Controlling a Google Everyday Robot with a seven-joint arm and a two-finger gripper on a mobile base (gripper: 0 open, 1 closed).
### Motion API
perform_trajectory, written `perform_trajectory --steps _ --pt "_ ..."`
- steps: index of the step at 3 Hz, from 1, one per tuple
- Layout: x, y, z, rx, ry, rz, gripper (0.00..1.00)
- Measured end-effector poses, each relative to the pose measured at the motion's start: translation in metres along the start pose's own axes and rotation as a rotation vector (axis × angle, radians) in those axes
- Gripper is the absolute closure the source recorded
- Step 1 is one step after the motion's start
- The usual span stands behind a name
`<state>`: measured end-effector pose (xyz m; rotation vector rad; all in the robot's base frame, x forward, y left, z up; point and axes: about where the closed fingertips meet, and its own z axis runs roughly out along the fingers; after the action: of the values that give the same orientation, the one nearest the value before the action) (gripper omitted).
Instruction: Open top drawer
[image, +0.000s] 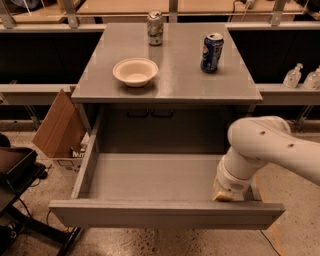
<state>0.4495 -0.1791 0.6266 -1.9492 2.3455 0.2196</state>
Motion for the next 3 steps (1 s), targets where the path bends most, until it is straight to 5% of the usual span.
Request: perform_trajectory --steps 1,3 --pt "0.013 0.043 -0.007 -0.072 0.024 -0.003 1.0" --pt "0.032 0.093 -0.026 -0.084 0.078 0.009 1.0"
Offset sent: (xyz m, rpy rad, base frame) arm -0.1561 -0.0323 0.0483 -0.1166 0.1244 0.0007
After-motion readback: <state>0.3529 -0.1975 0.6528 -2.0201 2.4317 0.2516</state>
